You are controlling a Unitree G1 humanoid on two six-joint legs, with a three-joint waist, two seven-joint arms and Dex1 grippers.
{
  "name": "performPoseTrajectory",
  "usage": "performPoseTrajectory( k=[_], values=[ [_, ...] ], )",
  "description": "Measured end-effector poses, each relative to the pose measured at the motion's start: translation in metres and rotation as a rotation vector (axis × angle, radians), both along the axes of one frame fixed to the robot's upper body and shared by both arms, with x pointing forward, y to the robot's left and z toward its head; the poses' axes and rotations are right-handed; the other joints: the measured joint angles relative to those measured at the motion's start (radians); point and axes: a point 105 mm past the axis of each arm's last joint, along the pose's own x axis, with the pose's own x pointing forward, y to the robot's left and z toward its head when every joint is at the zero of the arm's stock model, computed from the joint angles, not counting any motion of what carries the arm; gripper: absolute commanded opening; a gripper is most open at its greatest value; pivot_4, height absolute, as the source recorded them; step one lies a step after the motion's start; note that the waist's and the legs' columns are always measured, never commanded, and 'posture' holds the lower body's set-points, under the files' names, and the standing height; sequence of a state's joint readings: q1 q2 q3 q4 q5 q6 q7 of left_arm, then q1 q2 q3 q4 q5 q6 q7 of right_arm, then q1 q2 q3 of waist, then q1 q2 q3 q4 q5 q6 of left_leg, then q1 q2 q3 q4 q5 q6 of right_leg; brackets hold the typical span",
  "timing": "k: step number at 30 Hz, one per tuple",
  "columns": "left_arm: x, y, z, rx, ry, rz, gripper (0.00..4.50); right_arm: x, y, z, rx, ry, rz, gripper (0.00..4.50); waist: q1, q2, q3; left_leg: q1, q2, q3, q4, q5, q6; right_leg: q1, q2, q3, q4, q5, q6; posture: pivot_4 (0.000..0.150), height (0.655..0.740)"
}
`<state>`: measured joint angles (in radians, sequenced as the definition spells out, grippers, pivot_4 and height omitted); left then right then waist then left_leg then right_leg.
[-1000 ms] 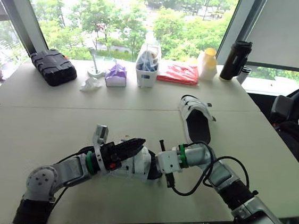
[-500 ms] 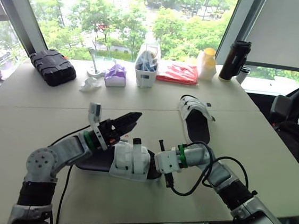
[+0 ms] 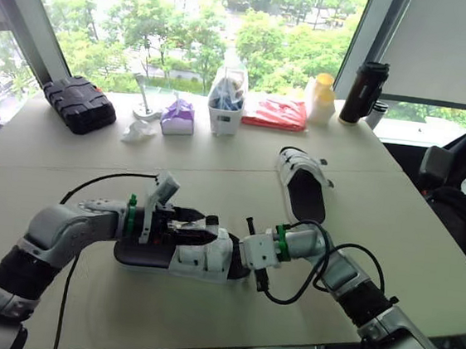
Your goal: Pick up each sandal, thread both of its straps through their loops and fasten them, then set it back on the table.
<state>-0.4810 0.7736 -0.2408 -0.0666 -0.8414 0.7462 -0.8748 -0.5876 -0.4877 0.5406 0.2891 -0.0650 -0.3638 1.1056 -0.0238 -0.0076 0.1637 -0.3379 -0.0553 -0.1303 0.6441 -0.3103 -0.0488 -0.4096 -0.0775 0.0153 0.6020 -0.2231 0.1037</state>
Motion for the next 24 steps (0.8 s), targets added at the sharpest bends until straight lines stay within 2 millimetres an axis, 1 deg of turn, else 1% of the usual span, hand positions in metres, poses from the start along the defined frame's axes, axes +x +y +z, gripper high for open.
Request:
performPoseTrajectory(
  k=[3,5,10,11,12,14,15,19,20,24],
  values=[
    [0.006,-0.005,0.0,-0.021,-0.022,-0.034,4.41,0.0,0.0,0.0,0.001,0.0,-0.002,0.0,0.002,0.0,0.0,0.0,0.0,-0.001,0.0,0.0,0.0,0.0,0.0,0.0,0.0,0.0,0.0,0.15,0.74],
    [0.008,-0.009,-0.003,-0.03,-0.018,-0.053,4.41,0.0,0.0,0.0,0.003,-0.001,-0.003,0.0,0.001,0.0,0.0,0.0,0.0,-0.001,0.0,0.0,0.0,0.0,0.0,0.0,0.0,0.0,0.0,0.15,0.74],
    [0.007,-0.01,-0.009,-0.012,-0.025,-0.082,4.41,0.0,0.0,0.0,0.004,0.0,-0.005,0.0,0.002,0.0,0.0,0.0,0.0,-0.001,0.0,0.0,0.0,0.0,0.0,0.0,0.0,0.0,0.0,0.15,0.74],
    [0.006,-0.015,-0.008,-0.037,-0.025,-0.102,3.89,0.0,-0.001,0.0,0.004,-0.001,-0.006,0.0,0.003,0.0,0.0,0.0,0.0,-0.001,0.0,0.0,0.0,0.0,0.0,0.0,0.0,0.0,0.0,0.15,0.74],
    [0.006,-0.017,-0.006,-0.054,-0.029,-0.109,3.57,0.0,-0.001,0.0,0.004,-0.001,-0.006,0.0,0.003,0.0,0.0,0.0,0.0,-0.001,0.0,0.0,0.0,0.0,0.0,0.0,0.0,0.0,0.0,0.15,0.74],
    [0.008,-0.018,0.0,-0.093,-0.039,-0.099,2.68,0.001,-0.001,0.0,0.005,-0.001,-0.007,0.0,0.003,0.0,0.0,0.0,0.0,-0.002,0.0,0.0,0.0,0.0,0.0,0.0,0.0,0.0,0.001,0.15,0.74],
    [0.008,-0.018,0.002,-0.107,-0.041,-0.094,2.09,0.001,-0.001,0.0,0.005,-0.001,-0.007,0.0,0.003,0.0,0.0,0.0,0.0,-0.002,0.0,0.0,0.0,0.0,0.0,0.0,0.0,0.0,0.001,0.15,0.74],
    [0.01,-0.018,0.009,-0.149,-0.05,-0.081,0.11,0.001,-0.001,0.0,0.005,-0.002,-0.008,0.0,0.003,0.0,0.001,0.0,0.0,-0.002,0.0,0.0,0.0,0.0,0.0,0.0,0.0,0.0,0.001,0.15,0.74],
    [0.01,-0.018,0.011,-0.158,-0.048,-0.08,0.04,0.001,0.0,0.0,0.006,-0.002,-0.008,0.0,0.003,0.0,0.001,0.0,0.0,-0.002,0.0,0.0,0.0,0.0,0.0,0.0,0.0,0.0,0.001,0.15,0.74],
    [0.009,-0.018,0.014,-0.163,-0.049,-0.087,0.04,0.001,0.0,0.0,0.007,-0.003,-0.009,0.0,0.003,0.0,0.001,0.0,0.0,-0.002,0.0,0.0,0.0,0.0,0.0,-0.001,0.0,0.0,0.001,0.15,0.74]
  ],
)
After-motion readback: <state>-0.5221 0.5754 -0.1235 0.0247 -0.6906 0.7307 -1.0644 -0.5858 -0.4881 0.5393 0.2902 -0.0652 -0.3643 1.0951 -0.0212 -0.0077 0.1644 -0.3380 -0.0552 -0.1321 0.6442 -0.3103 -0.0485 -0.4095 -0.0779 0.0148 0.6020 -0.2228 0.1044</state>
